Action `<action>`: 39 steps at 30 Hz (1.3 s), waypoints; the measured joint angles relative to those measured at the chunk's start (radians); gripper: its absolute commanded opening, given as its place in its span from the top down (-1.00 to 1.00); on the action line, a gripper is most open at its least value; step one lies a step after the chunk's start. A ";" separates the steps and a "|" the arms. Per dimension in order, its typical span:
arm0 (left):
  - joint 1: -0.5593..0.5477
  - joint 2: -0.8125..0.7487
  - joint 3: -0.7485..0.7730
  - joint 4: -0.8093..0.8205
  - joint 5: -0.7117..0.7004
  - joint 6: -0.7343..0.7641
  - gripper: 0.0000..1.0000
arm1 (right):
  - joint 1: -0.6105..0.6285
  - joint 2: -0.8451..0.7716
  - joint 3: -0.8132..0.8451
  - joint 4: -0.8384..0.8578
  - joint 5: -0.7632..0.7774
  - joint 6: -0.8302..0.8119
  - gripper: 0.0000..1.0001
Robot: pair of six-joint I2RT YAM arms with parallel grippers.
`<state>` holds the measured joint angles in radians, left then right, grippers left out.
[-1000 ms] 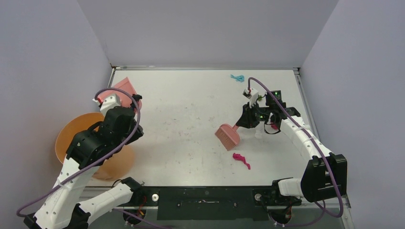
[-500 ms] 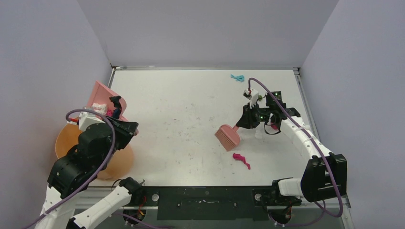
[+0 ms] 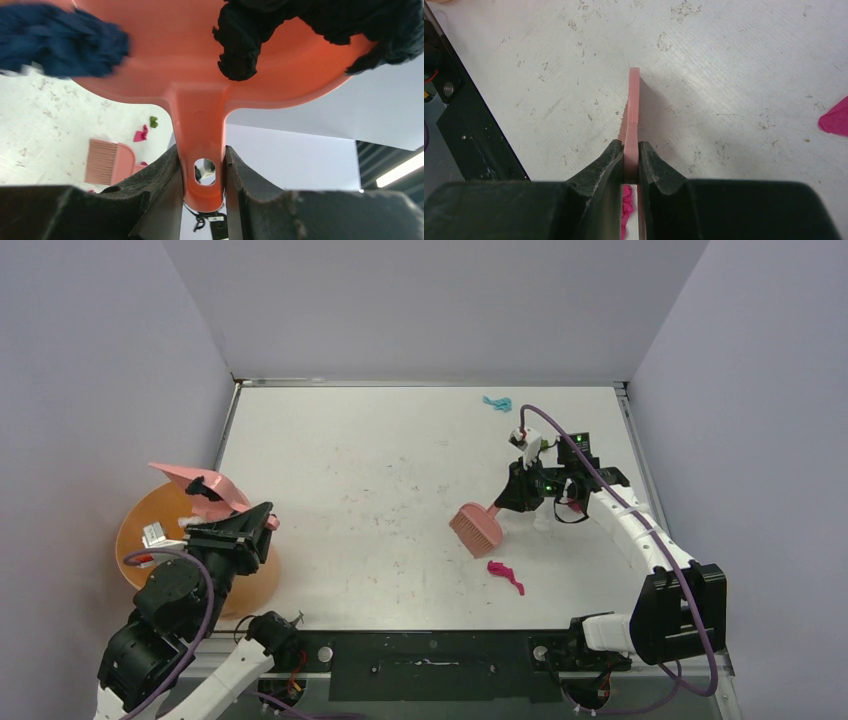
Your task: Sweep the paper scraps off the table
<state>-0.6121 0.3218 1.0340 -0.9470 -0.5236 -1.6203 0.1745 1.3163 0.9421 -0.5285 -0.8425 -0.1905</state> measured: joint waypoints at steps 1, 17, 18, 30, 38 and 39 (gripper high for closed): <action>-0.003 -0.019 -0.018 0.013 -0.002 -0.027 1.00 | -0.003 0.000 -0.002 0.000 -0.002 -0.001 0.89; -0.040 -0.205 -0.253 0.274 -0.060 -0.223 1.00 | -0.006 -0.016 -0.016 -0.003 -0.008 -0.003 0.89; -0.041 -0.226 -0.296 0.333 -0.064 -0.230 1.00 | -0.006 -0.017 -0.017 -0.004 -0.009 -0.003 0.89; -0.058 -0.264 -0.338 0.602 -0.142 -0.218 1.00 | -0.011 -0.018 -0.021 -0.004 -0.012 -0.005 0.89; -0.177 -0.300 -0.368 0.613 -0.235 -0.235 1.00 | -0.011 -0.020 -0.022 -0.005 -0.013 -0.005 0.89; -0.188 -0.303 -0.373 0.613 -0.245 -0.234 1.00 | -0.011 -0.022 -0.023 -0.006 -0.013 -0.006 0.89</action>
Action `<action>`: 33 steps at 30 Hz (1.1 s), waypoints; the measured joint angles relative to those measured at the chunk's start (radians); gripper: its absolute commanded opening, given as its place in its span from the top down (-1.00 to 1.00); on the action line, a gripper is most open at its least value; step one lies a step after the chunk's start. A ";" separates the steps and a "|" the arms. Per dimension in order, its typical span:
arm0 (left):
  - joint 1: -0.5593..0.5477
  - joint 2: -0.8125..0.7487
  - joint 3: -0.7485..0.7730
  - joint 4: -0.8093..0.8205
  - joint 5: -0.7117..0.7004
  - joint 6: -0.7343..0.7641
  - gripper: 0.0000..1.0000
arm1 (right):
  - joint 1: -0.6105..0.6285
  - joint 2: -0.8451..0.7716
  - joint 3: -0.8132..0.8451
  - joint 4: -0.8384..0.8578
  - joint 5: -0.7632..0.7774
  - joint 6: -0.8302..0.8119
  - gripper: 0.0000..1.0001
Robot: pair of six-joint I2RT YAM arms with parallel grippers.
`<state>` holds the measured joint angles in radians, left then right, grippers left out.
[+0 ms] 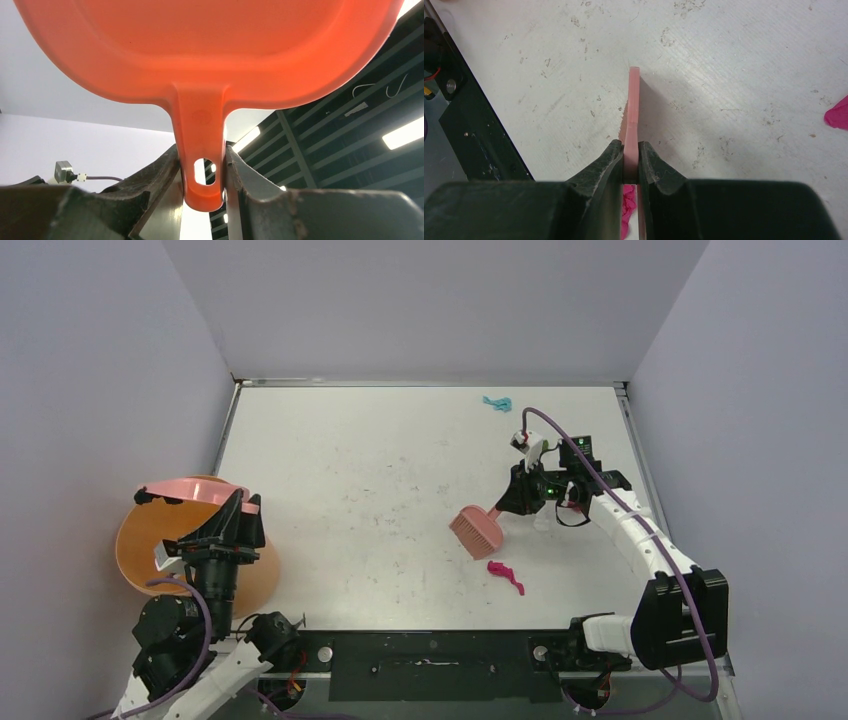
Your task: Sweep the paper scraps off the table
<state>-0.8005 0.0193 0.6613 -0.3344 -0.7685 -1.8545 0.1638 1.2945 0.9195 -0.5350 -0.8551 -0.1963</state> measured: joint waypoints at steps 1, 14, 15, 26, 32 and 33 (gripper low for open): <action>-0.010 0.000 -0.001 -0.001 -0.013 0.000 1.00 | 0.000 -0.002 -0.001 -0.002 0.000 0.000 0.89; -0.158 0.001 -0.002 0.069 -0.134 0.057 1.00 | -0.001 -0.009 -0.004 -0.009 -0.002 -0.001 0.89; -0.158 0.001 -0.002 0.071 -0.135 0.057 1.00 | -0.001 -0.009 -0.004 -0.009 -0.002 -0.001 0.89; -0.160 0.001 -0.002 0.076 -0.153 0.063 1.00 | -0.002 -0.011 -0.007 -0.009 -0.002 -0.001 0.89; -0.160 0.036 -0.009 0.189 -0.106 0.098 1.00 | -0.002 -0.012 -0.010 -0.007 -0.002 -0.001 0.89; -0.160 0.058 0.006 0.190 -0.096 0.108 1.00 | -0.005 -0.013 -0.012 -0.005 -0.003 -0.001 0.89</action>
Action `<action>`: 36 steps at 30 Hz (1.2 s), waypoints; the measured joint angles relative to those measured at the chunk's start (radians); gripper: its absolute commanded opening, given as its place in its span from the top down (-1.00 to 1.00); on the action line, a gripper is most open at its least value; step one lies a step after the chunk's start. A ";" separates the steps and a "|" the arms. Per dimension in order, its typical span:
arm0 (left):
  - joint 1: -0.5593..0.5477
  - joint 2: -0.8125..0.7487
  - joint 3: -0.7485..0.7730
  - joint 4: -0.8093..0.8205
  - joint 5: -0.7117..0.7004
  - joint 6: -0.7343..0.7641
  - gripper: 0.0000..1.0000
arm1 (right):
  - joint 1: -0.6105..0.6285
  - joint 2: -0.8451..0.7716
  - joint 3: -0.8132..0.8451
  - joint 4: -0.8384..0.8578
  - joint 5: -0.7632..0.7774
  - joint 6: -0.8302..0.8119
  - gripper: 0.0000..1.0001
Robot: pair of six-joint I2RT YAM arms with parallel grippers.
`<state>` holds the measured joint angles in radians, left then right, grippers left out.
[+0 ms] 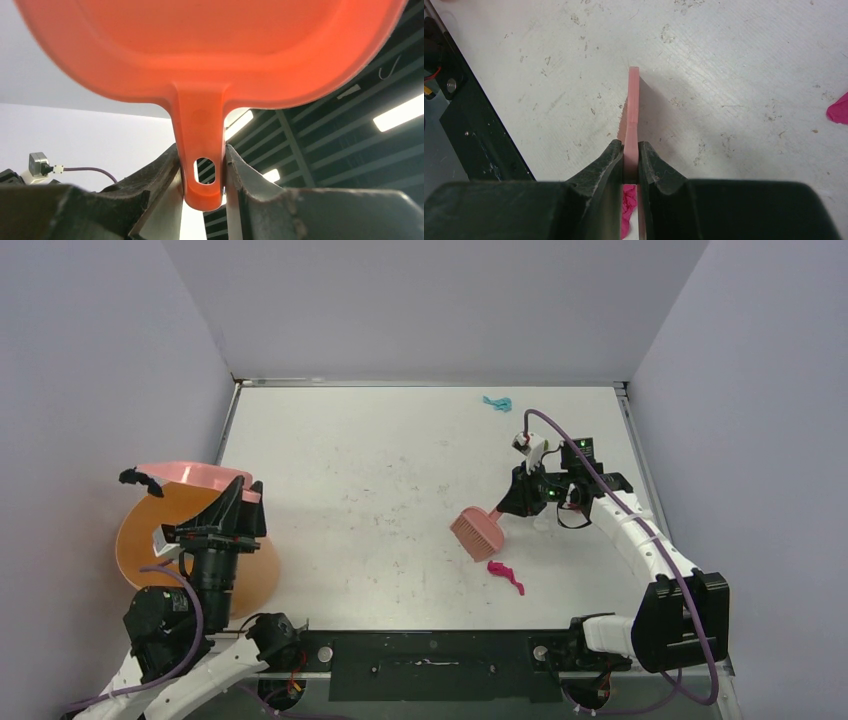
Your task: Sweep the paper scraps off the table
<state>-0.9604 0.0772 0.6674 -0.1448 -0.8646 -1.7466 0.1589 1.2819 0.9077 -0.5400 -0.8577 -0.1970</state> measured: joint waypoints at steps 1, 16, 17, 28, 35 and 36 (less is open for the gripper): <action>0.000 0.029 0.025 -0.010 0.005 0.004 1.00 | -0.002 -0.002 -0.004 0.002 0.000 0.000 0.89; -0.024 -0.037 0.017 -0.164 -0.077 -0.100 1.00 | -0.008 -0.004 -0.008 0.000 -0.008 0.000 0.89; -0.024 -0.037 0.020 -0.159 -0.077 -0.098 1.00 | -0.008 -0.004 -0.008 0.000 -0.008 0.000 0.89; -0.037 0.020 0.105 -0.225 -0.075 -0.009 1.00 | -0.008 -0.005 -0.008 0.001 -0.008 0.002 0.89; -0.047 0.228 0.351 -0.270 -0.065 0.212 1.00 | -0.028 -0.024 -0.024 0.007 -0.028 0.003 0.89; -0.047 0.265 0.387 -0.280 -0.063 0.253 1.00 | -0.033 -0.028 -0.026 0.007 -0.034 0.003 0.89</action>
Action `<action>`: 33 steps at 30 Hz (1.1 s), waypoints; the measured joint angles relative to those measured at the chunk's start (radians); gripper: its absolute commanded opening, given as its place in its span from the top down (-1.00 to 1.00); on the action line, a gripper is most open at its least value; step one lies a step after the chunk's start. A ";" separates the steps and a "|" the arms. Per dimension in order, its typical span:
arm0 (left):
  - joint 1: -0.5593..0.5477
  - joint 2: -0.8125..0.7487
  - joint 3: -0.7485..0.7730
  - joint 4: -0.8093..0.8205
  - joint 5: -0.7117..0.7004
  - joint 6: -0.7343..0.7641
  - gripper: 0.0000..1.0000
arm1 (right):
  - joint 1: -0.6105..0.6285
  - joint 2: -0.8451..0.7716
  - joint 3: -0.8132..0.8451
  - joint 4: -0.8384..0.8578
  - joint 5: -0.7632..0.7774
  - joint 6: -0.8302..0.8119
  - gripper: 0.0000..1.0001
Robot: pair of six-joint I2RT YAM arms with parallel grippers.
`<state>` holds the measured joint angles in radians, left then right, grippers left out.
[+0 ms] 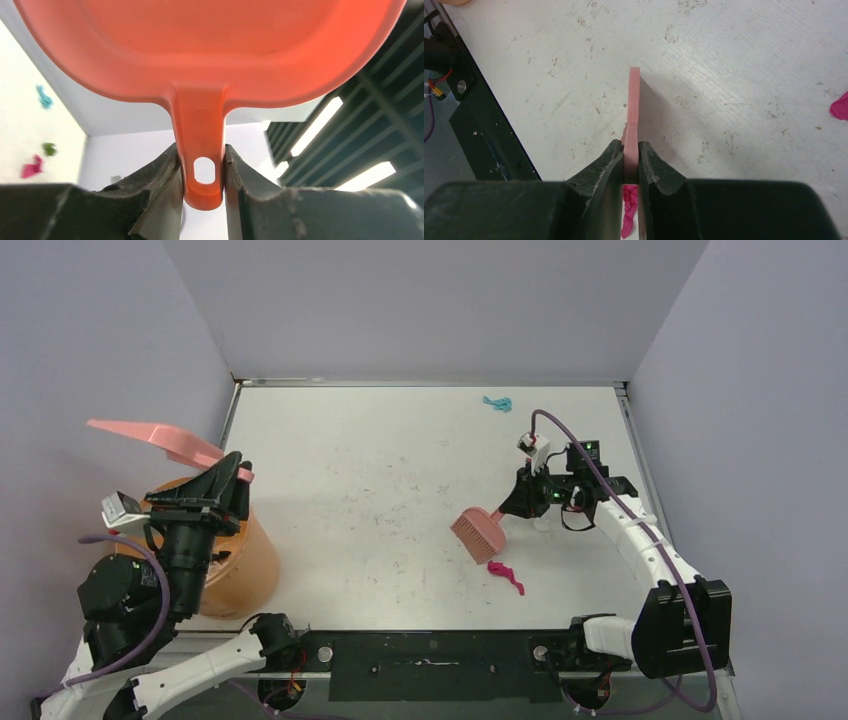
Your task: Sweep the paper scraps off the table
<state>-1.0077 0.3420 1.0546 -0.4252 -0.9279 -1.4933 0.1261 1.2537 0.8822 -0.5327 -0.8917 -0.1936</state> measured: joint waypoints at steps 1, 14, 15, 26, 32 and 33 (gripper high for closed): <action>-0.001 0.042 0.039 -0.013 0.003 0.044 1.00 | -0.006 -0.004 -0.002 0.000 -0.007 0.000 0.89; -0.004 0.738 0.484 -0.266 0.194 0.566 1.00 | -0.081 -0.092 -0.020 -0.025 -0.041 -0.008 0.89; -0.004 0.785 0.509 -0.287 0.217 0.602 1.00 | -0.081 -0.097 -0.020 -0.026 -0.041 -0.008 0.89; -0.005 1.074 0.610 -0.515 0.447 0.859 1.00 | -0.098 -0.099 -0.020 -0.052 -0.049 -0.019 0.89; -0.038 1.068 0.509 -0.586 0.551 0.896 1.00 | -0.175 -0.085 -0.019 -0.055 -0.100 -0.011 0.89; -0.053 1.068 0.482 -0.602 0.570 0.901 1.00 | -0.194 -0.077 -0.013 -0.066 -0.108 -0.014 0.89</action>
<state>-1.0603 1.4101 1.5364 -1.0271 -0.3584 -0.5926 -0.0677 1.1763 0.8688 -0.5991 -1.0000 -0.2077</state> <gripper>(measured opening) 0.286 0.129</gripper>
